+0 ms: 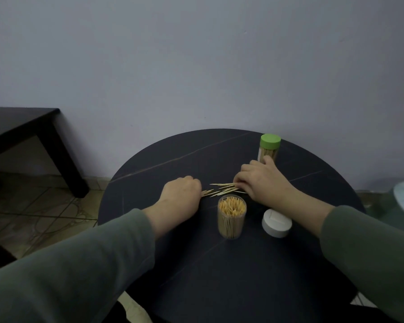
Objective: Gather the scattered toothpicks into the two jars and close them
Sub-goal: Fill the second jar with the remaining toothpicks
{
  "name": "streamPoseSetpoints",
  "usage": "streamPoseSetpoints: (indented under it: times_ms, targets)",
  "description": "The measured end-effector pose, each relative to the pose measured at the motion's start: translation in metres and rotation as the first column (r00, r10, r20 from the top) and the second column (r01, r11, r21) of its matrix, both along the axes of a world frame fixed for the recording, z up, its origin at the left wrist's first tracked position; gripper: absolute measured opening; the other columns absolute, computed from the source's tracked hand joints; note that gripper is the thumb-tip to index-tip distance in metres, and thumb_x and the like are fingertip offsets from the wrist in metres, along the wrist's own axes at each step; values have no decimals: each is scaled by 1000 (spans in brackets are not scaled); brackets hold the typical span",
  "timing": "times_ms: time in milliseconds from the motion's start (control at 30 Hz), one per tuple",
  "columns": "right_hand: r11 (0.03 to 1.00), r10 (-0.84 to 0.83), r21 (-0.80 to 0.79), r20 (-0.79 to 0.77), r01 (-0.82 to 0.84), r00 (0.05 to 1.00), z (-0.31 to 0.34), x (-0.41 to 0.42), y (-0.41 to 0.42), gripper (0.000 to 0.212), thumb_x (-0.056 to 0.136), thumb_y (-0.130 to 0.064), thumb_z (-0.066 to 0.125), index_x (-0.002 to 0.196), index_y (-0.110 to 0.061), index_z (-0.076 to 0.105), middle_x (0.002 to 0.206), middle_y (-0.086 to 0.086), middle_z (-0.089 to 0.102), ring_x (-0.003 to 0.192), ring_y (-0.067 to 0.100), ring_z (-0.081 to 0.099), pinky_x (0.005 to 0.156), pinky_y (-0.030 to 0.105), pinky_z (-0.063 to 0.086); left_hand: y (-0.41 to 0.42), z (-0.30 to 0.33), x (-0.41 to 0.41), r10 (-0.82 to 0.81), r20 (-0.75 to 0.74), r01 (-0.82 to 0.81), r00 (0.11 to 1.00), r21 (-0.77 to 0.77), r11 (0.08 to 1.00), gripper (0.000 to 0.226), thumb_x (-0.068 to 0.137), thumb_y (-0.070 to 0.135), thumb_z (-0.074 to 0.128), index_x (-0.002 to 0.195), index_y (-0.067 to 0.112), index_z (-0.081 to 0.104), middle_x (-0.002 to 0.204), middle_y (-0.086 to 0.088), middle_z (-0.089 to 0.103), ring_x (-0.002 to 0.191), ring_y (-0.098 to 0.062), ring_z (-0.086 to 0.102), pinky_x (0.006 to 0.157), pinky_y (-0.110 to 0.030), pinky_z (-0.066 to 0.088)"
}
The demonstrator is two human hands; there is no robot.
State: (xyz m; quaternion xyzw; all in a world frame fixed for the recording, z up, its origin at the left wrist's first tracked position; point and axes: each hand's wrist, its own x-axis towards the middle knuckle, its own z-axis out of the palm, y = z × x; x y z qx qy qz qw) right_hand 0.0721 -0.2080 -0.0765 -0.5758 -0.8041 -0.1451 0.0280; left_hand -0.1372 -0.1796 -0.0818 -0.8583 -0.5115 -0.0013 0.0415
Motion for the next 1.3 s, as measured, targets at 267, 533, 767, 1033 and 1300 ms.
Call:
streamPoseSetpoints:
  times_ms: [267, 533, 767, 1033, 1300]
  targets:
    - [999, -31, 16, -272, 37, 962, 1, 3, -9, 21, 96, -37, 52, 111, -30, 65, 103, -13, 62, 98, 7, 51, 95, 33, 30, -2, 1, -1, -18, 14, 18, 1000, 12, 1000, 20, 99, 28, 48, 112, 17, 58, 111, -2, 59, 101, -22, 59, 80, -35, 50]
    - [987, -155, -143, -662, 79, 733, 6, -1, -18, 10, 93, -33, 59, 100, -32, 66, 90, -17, 62, 93, 4, 56, 103, 42, 36, -1, 0, -4, -9, 56, 10, 998, -23, 1000, 18, 98, 31, 49, 111, 20, 56, 110, 1, 58, 100, -18, 58, 79, -32, 49]
    - [974, -194, -226, -848, -4, 494, 16, -6, -31, 8, 93, -26, 59, 94, -33, 64, 89, -7, 67, 87, 11, 64, 81, 28, 54, -7, 10, 0, 76, 433, -11, 898, -152, 988, 5, 96, 29, 54, 100, 27, 58, 96, 9, 60, 84, -8, 56, 72, -25, 48]
    - [983, -116, -119, -993, -142, 27, 30, -24, -50, 14, 93, -18, 57, 95, -28, 67, 83, -15, 72, 86, -7, 64, 72, 7, 48, -36, 36, 13, 275, 935, 361, 222, -341, 868, 10, 96, 19, 55, 92, 19, 65, 70, 14, 62, 61, 5, 53, 57, -10, 42]
    - [966, -178, -162, -982, -203, -67, 12, -32, -64, 16, 92, -10, 58, 99, -18, 70, 93, -5, 75, 94, 3, 67, 78, 12, 50, -52, 16, 18, 428, 899, 532, 96, -410, 741, 21, 95, 13, 53, 108, 2, 65, 89, -1, 70, 82, -6, 65, 70, -17, 50]
